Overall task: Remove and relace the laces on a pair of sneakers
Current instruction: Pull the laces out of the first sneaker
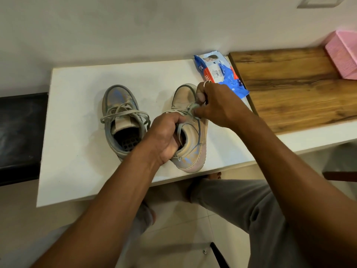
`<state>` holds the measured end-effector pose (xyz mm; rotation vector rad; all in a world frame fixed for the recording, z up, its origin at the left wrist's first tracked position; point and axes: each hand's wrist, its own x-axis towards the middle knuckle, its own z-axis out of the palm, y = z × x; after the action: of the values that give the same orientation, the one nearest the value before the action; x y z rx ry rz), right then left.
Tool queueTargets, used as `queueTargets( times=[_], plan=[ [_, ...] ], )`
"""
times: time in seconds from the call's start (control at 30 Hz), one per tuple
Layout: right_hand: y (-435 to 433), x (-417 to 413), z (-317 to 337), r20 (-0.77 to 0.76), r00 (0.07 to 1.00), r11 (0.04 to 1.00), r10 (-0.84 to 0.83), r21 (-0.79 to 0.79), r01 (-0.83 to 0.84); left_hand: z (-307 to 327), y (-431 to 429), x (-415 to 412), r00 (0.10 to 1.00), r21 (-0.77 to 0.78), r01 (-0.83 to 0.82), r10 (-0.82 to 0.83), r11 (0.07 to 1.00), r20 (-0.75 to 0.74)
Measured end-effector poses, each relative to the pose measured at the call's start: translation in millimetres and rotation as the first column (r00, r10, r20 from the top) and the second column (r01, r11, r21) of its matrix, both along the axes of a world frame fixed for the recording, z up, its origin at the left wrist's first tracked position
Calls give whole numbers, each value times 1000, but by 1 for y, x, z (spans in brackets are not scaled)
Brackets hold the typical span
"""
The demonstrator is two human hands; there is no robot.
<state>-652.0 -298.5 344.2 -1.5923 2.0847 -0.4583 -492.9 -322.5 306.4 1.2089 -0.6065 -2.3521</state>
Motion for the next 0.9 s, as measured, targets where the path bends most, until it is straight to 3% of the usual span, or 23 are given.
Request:
queueTargets(
  times=[0.1,0.17,0.37,0.63,0.77,0.9],
  plan=[
    [-5,8,-14,-125,990,988,-72,-144,54,0,1,-2,1000,-9,25,-25,1000,15],
    [-7,11,-17,-158,985,986,-75,-160,49,0,1,-1,1000,-14,21,-20,1000,18],
    [2,-1,4,-18,999,998,44,41,-43,2,0,2,1000,6,-6,6,1000,-5],
    [9,-1,5,247,966,996,69,38,-81,0,-2,3,1000,-7,-17,17,1000,-10],
    [11,5,-5,74,997,994,-9,-109,17,1,-1,3,1000,-24,-14,14,1000,-17],
    [12,9,-5,194,980,996,43,-80,-27,2,-1,7,1000,-15,-18,18,1000,-17]
  ],
)
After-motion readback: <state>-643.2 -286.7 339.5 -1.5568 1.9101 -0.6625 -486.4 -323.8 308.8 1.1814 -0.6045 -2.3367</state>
